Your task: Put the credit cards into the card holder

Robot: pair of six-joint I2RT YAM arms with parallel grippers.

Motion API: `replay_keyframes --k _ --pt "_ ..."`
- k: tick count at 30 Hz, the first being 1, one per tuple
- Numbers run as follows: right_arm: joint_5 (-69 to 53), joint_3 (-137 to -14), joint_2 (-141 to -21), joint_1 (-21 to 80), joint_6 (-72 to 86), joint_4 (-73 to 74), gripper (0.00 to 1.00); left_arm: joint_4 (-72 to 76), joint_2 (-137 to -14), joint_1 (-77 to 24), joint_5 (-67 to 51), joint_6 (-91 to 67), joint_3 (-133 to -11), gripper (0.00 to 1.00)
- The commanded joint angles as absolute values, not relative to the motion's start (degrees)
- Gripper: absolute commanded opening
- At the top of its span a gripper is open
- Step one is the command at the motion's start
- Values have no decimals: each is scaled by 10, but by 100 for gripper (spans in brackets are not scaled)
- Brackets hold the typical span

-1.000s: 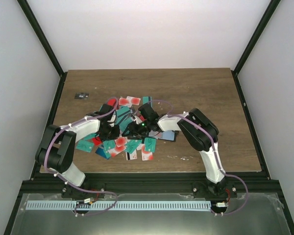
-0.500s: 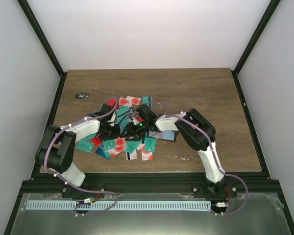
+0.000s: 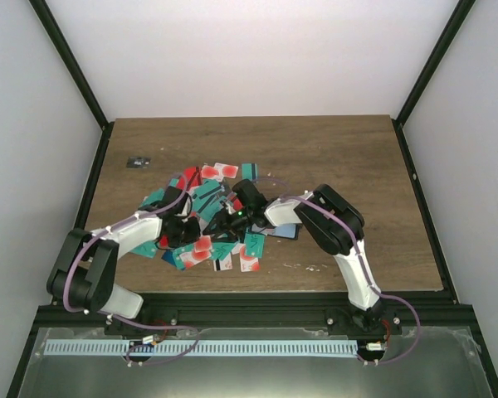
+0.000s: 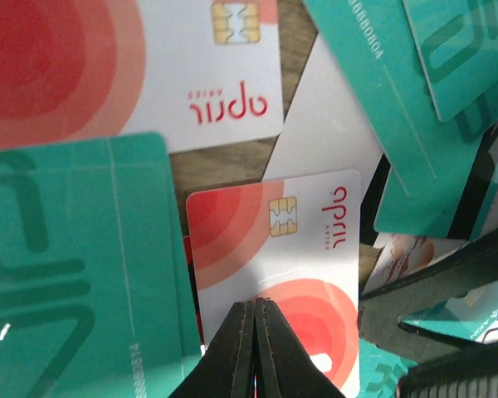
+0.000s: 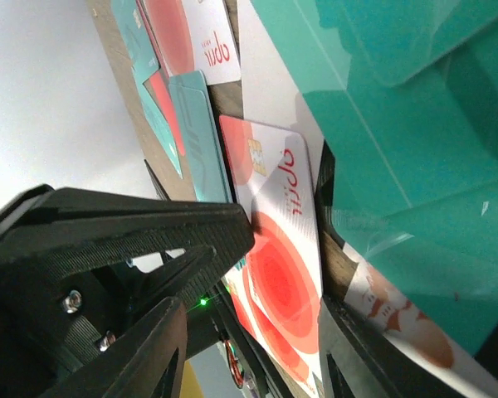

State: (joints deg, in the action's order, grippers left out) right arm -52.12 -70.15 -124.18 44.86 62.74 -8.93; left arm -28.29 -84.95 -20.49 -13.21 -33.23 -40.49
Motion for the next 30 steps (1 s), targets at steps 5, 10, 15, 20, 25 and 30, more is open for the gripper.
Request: replay_keyframes --k 5,10,15,20,25,30 --pt "-540 -693 -1264 457 680 -172 43 -295 -838 -204 -144 -396 -328 4" --pt "-546 -694 -1269 457 668 -174 40 -265 -841 -198 -166 -413 -293 4" --pt "-562 -684 -1264 457 656 -183 39 -263 -812 -196 -162 -415 -293 4" --pt "-528 -725 -1254 456 560 -52 39 -327 -745 -197 -147 -405 -357 4" --pt "-495 -740 -1234 456 515 9 40 -393 -710 -197 -120 -403 -396 4" --pt "-476 -752 -1222 456 490 52 41 -372 -726 -197 -133 -403 -357 4"
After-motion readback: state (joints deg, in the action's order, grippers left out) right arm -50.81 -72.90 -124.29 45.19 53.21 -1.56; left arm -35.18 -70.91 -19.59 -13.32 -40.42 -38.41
